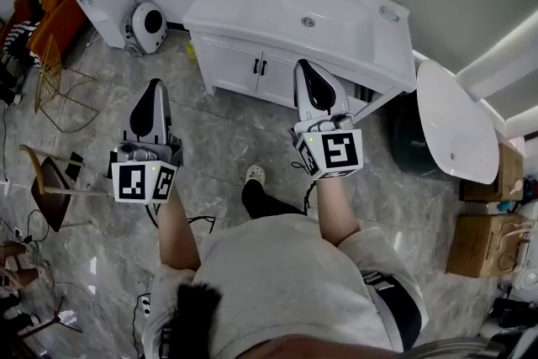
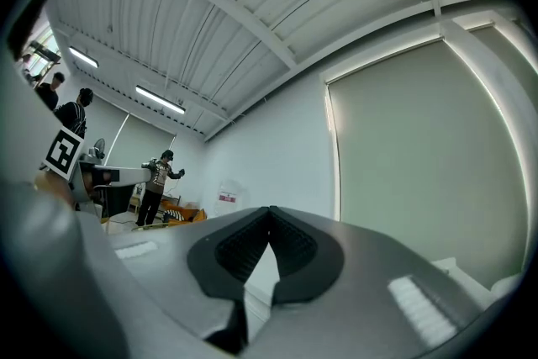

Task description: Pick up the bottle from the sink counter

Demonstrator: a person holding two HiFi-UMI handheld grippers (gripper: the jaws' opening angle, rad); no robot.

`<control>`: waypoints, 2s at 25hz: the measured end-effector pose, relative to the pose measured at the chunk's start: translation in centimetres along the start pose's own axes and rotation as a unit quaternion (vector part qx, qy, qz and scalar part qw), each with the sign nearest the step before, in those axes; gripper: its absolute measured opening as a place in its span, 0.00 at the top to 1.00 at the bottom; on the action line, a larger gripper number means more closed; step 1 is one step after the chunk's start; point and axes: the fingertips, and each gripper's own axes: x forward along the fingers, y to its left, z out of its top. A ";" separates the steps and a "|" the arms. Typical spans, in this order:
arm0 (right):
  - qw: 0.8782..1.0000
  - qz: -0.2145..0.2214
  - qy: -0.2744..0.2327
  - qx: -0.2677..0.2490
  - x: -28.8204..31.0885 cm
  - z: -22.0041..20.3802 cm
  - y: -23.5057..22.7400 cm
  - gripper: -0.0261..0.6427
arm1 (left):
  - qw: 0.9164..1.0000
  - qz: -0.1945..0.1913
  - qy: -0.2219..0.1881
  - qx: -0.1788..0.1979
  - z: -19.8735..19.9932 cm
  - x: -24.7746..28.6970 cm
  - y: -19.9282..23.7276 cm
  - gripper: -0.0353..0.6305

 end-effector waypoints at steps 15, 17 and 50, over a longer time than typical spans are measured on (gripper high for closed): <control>1.000 0.017 -0.015 -0.003 15.9 -2.4 -6.3 0.94 | 0.999 -0.032 -0.001 0.021 -2.8 16.7 5.2 0.94; 1.000 0.018 -0.012 0.000 17.4 -3.1 -6.7 0.94 | 0.999 -0.029 0.004 0.016 -3.6 17.8 6.0 0.94; 0.997 -0.076 0.001 -0.002 47.4 -10.1 -7.2 0.94 | 0.994 -0.103 0.016 -0.023 -12.3 40.0 30.8 0.94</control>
